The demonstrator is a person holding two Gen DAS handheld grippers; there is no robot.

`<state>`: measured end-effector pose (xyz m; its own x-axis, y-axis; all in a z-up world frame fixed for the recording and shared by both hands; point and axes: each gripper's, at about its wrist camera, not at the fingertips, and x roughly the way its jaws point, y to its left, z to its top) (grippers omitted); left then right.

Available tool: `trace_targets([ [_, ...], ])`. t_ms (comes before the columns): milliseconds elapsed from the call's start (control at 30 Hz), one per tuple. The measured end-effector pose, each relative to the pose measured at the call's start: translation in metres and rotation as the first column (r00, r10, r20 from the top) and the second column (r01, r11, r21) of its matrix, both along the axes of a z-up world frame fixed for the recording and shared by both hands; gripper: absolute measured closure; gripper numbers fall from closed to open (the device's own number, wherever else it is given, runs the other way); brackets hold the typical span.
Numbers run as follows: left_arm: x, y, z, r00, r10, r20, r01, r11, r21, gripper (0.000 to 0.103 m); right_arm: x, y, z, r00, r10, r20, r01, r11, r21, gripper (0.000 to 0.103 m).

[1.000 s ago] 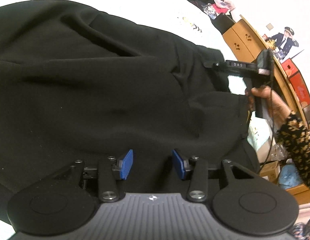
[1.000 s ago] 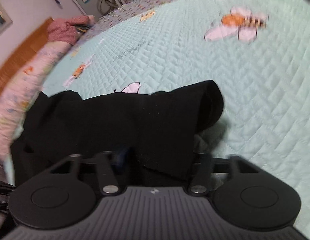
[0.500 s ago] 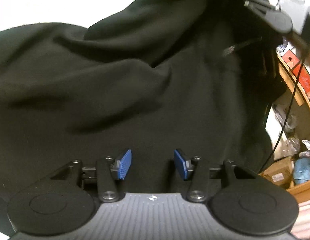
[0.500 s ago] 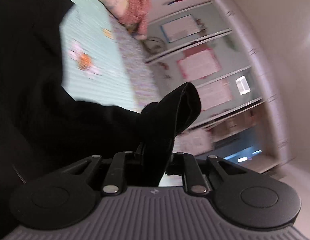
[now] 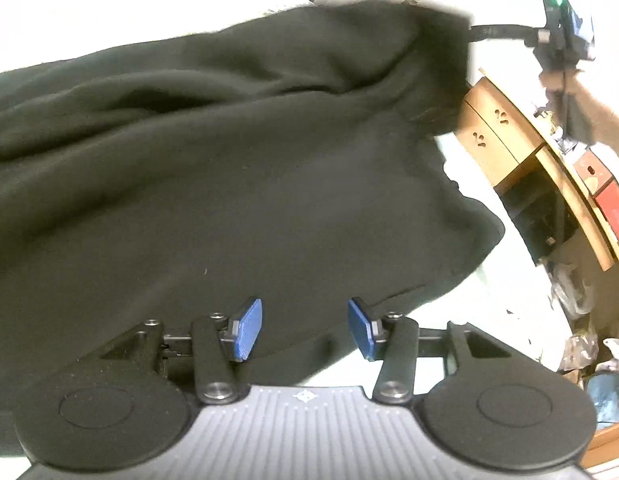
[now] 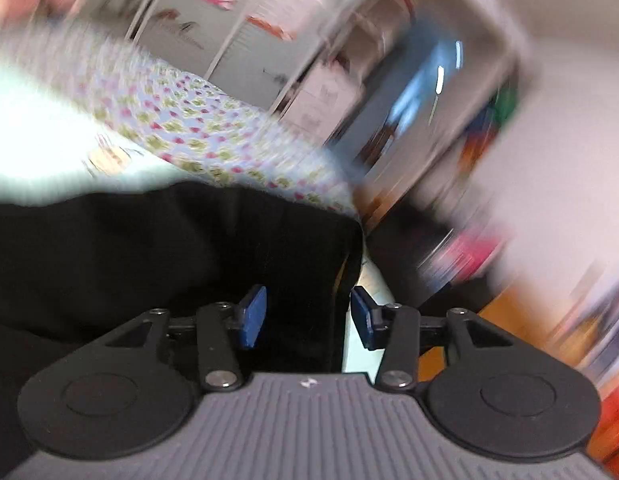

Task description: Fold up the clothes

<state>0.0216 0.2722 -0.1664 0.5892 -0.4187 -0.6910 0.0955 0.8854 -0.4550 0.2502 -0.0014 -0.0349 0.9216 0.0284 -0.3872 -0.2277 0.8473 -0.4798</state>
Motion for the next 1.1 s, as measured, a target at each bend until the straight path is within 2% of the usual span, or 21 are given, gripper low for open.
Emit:
trace_targets([
  [67, -0.013, 0.005, -0.003, 1.0, -0.018, -0.009, 0.018, 1.0, -0.002, 0.053, 0.005, -0.024, -0.015, 0.995, -0.02, -0.093, 0.041, 0.974, 0.222, 0.054],
  [133, -0.029, 0.008, -0.006, 1.0, -0.022, -0.017, 0.022, 1.0, 0.004, 0.053, -0.003, -0.054, -0.032, 0.987, -0.005, -0.161, 0.074, 0.904, 0.422, 0.053],
  [167, -0.038, 0.014, -0.008, 1.0, -0.013, -0.021, 0.013, 1.0, -0.002, 0.053, -0.018, -0.07, -0.041, 0.983, 0.013, -0.185, 0.086, 0.854, 0.513, 0.052],
  [200, -0.045, 0.018, -0.009, 1.0, 0.0, -0.029, -0.001, 1.0, -0.012, 0.053, -0.034, -0.085, -0.051, 0.978, 0.033, -0.208, 0.101, 0.794, 0.599, 0.048],
  [233, -0.051, 0.024, -0.011, 0.999, 0.019, -0.04, -0.02, 0.999, -0.028, 0.053, -0.052, -0.11, -0.063, 0.972, 0.036, -0.231, 0.135, 0.719, 0.682, 0.045],
  [267, -0.059, 0.031, -0.011, 0.998, 0.039, -0.049, -0.042, 0.998, -0.049, 0.053, -0.068, -0.135, -0.073, 0.967, 0.03, -0.254, 0.177, 0.638, 0.75, 0.041],
  [300, -0.066, 0.038, -0.012, 0.997, 0.059, -0.058, -0.063, 0.996, -0.065, 0.052, -0.087, -0.164, -0.085, 0.961, 0.019, -0.275, 0.223, 0.534, 0.815, 0.04],
  [433, -0.092, 0.052, -0.007, 0.99, 0.111, -0.085, -0.117, 0.991, -0.069, 0.048, -0.15, -0.243, -0.145, 0.907, -0.055, -0.417, 0.417, 0.245, 0.875, 0.038],
  [533, -0.1, 0.054, -0.005, 0.984, 0.136, -0.113, -0.143, 0.988, -0.055, 0.048, -0.164, -0.248, -0.181, 0.858, -0.064, -0.509, 0.508, 0.248, 0.825, 0.038],
  [633, -0.103, 0.054, -0.006, 0.975, 0.168, -0.142, -0.18, 0.981, -0.075, 0.048, -0.161, -0.239, -0.199, 0.864, -0.036, -0.503, 0.5, 0.19, 0.845, 0.038],
  [800, -0.101, 0.043, -0.003, 0.972, 0.181, -0.152, -0.189, 0.981, -0.043, 0.048, -0.129, -0.21, -0.209, 0.848, -0.028, -0.53, 0.526, 0.177, 0.832, 0.037],
  [833, -0.101, 0.042, -0.002, 0.972, 0.18, -0.153, -0.188, 0.982, -0.036, 0.048, -0.124, -0.202, -0.208, 0.853, -0.022, -0.522, 0.517, 0.18, 0.837, 0.036],
  [900, -0.101, 0.038, -0.002, 0.972, 0.176, -0.157, -0.182, 0.983, -0.025, 0.048, -0.12, -0.188, -0.205, 0.857, -0.013, -0.515, 0.509, 0.183, 0.841, 0.026],
  [967, -0.097, 0.034, -0.004, 0.97, 0.18, -0.161, -0.184, 0.983, -0.012, 0.047, -0.107, -0.173, -0.209, 0.857, -0.039, -0.515, 0.511, 0.198, 0.836, 0.024],
  [1033, -0.098, 0.034, -0.005, 0.966, 0.196, -0.166, -0.198, 0.98, 0.006, 0.047, -0.096, -0.163, -0.212, 0.864, -0.049, -0.501, 0.499, 0.224, 0.837, 0.031],
  [1067, -0.1, 0.036, -0.006, 0.963, 0.208, -0.17, -0.21, 0.978, 0.009, 0.047, -0.094, -0.162, -0.214, 0.861, -0.036, -0.507, 0.501, 0.229, 0.835, 0.051],
  [1100, -0.101, 0.038, -0.007, 0.96, 0.22, -0.174, -0.221, 0.975, 0.013, 0.047, -0.093, -0.16, -0.215, 0.858, -0.022, -0.513, 0.503, 0.234, 0.832, 0.076],
])
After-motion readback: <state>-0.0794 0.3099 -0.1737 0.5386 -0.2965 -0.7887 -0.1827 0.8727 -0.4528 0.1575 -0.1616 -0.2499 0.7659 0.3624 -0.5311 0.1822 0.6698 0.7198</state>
